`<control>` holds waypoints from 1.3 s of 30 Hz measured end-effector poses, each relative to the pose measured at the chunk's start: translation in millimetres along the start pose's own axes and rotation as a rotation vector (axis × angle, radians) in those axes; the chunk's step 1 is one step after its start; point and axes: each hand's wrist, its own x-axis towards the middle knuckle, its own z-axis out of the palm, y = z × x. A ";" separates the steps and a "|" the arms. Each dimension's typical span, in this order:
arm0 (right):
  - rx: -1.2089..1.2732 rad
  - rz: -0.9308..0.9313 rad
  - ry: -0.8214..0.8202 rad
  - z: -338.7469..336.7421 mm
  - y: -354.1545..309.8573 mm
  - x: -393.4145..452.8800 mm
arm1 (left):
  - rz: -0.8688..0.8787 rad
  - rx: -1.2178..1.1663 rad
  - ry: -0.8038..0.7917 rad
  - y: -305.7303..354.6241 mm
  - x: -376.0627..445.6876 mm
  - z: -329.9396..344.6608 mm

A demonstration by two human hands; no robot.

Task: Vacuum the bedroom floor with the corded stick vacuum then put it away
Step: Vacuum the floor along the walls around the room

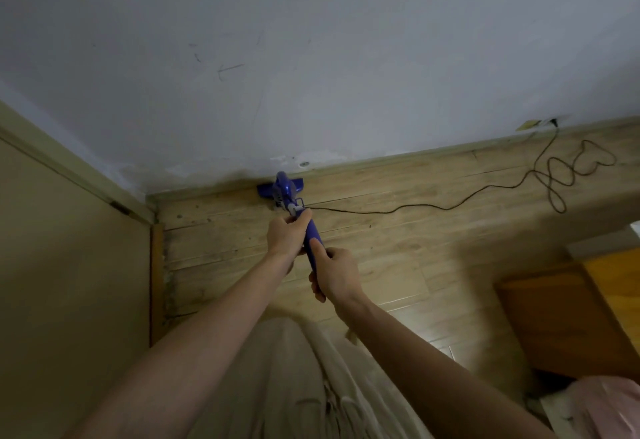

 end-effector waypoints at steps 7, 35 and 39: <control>0.030 0.000 0.009 -20.6 -1.6 -14.9 | -0.035 -0.130 -0.037 -0.5 -19.8 9.0; -0.023 -0.058 -0.091 -76.1 32.1 -17.0 | -0.033 -0.006 0.052 -22.3 -41.6 53.1; 0.015 -0.016 -0.055 -70.8 33.1 -5.3 | -0.024 0.086 0.033 -12.4 -35.0 57.9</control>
